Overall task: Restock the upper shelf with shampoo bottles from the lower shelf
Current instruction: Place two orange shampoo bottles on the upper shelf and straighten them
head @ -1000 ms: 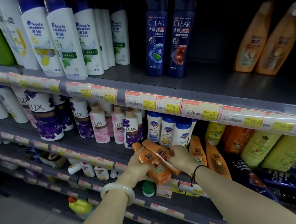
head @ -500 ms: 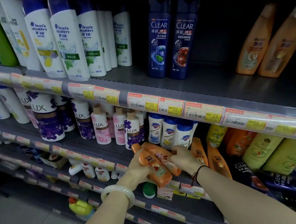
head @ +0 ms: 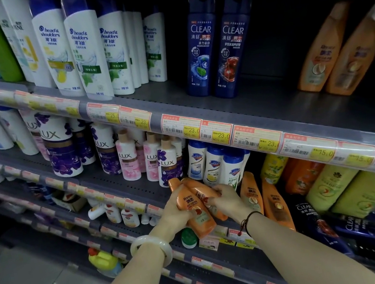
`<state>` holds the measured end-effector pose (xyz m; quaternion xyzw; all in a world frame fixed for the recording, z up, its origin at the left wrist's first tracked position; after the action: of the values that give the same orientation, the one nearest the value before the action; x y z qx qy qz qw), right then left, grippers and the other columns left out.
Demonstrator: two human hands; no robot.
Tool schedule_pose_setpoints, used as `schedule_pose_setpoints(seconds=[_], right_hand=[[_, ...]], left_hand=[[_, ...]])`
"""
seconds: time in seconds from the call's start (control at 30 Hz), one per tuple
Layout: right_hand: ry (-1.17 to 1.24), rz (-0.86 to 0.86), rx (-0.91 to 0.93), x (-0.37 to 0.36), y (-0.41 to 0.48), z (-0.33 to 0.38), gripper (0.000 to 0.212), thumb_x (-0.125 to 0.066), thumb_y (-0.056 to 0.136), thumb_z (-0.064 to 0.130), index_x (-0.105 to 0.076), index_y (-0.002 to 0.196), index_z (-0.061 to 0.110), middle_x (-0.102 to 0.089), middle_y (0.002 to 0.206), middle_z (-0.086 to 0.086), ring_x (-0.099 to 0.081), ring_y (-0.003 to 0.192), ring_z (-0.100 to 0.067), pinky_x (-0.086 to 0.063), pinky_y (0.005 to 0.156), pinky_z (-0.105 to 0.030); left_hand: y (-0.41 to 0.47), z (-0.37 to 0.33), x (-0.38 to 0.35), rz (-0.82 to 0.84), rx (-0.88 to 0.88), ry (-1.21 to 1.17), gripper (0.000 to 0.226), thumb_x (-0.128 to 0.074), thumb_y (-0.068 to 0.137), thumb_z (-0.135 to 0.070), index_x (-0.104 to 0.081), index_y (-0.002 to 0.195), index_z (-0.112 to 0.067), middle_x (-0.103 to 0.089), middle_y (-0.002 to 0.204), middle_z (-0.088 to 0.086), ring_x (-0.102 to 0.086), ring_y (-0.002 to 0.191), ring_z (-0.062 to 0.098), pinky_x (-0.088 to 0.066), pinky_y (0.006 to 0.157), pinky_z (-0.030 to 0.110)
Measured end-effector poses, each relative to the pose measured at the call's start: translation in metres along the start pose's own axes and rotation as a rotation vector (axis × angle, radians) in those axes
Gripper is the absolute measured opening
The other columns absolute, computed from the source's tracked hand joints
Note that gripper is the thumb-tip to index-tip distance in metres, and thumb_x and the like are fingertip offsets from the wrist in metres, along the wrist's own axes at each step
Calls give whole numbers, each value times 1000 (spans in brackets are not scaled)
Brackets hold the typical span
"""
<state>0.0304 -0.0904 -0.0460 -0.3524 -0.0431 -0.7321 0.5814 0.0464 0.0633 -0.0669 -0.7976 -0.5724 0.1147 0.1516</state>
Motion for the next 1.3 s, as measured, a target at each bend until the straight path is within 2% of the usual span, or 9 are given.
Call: schedule_pose_setpoints(seconds=[0.23, 0.37, 0.5, 0.7, 0.87, 1.0, 1.1, 1.17, 1.3], right_hand=[[31, -17, -20, 0, 6, -15, 61, -68, 71, 30, -56, 129, 15, -64, 122, -8, -60, 109, -27, -49, 97, -39], [105, 0, -30, 7, -17, -3, 48, -68, 79, 22, -58, 125, 8, -66, 117, -11, -63, 105, -27, -50, 96, -41], [151, 39, -34, 16, -33, 0, 43, -58, 88, 4, -51, 130, 0, -60, 124, -17, -56, 97, -20, -48, 86, -30], [159, 84, -68, 17, -47, -2, 54, -59, 85, 3, -44, 137, 2, -56, 129, -18, -59, 106, -26, -50, 90, -34], [282, 59, -100, 12, -61, -8, 48, -59, 86, 2, -48, 132, -2, -62, 120, -22, -63, 99, -29, -54, 77, -34], [501, 28, -143, 13, -74, -11, 38, -55, 89, -1, -51, 126, -6, -65, 106, -17, -63, 104, -32, -51, 95, -45], [664, 33, -153, 18, -85, -14, 36, -51, 90, -4, -49, 126, -6, -63, 92, -10, -60, 112, -37, -49, 95, -46], [724, 71, -173, 20, -93, -15, 36, -50, 91, -4, -49, 126, -3, -65, 99, -14, -60, 109, -35, -51, 92, -46], [732, 175, -187, 23, -106, -12, 23, -49, 92, -1, -55, 113, 3, -65, 112, -17, -64, 98, -28, -53, 79, -39]], left_hand=[[-8, -3, 2, 27, 11, -6, 86, -61, 80, 11, -30, 143, -39, -54, 127, 14, -53, 116, 31, -50, 93, 54], [-15, -13, 4, 40, -7, 2, 97, -64, 79, 9, -19, 146, -44, -56, 124, 13, -55, 115, 31, -52, 90, 54], [-23, -24, 7, 67, -2, 10, 103, -63, 78, 12, -8, 149, -39, -59, 110, 1, -56, 112, 27, -53, 79, 44], [-40, -35, 6, 114, 43, 92, 55, -65, 76, 10, -52, 125, -12, -66, 113, 12, -61, 109, 30, -53, 86, 48], [-52, -41, 5, 143, 61, 33, 53, -63, 76, 12, -54, 122, -12, -66, 115, 14, -61, 109, 30, -51, 92, 51], [-66, -43, 6, 151, 73, -28, 43, -59, 79, 15, -54, 117, -5, -66, 109, 15, -63, 99, 28, -54, 79, 42], [-76, -47, 6, 180, 92, -69, 42, -58, 79, 16, -51, 109, -13, -63, 105, 14, -62, 96, 27, -52, 86, 47], [-82, -52, 6, 213, 98, -64, 45, -59, 79, 16, -50, 109, -15, -62, 108, 15, -61, 99, 28, -50, 92, 50], [-92, -60, 6, 263, 100, -7, 46, -57, 79, 18, -51, 115, -11, -62, 110, 13, -61, 98, 26, -50, 83, 46]])
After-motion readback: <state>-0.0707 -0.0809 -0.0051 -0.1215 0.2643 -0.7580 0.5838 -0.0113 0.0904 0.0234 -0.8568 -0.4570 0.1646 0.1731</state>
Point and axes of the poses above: each hand's wrist, its own y-axis towards the middle knuckle, its own x-axis out of the back of the hand, z = x × y, the point moved 2 cm from there along y, towards the middle knuckle
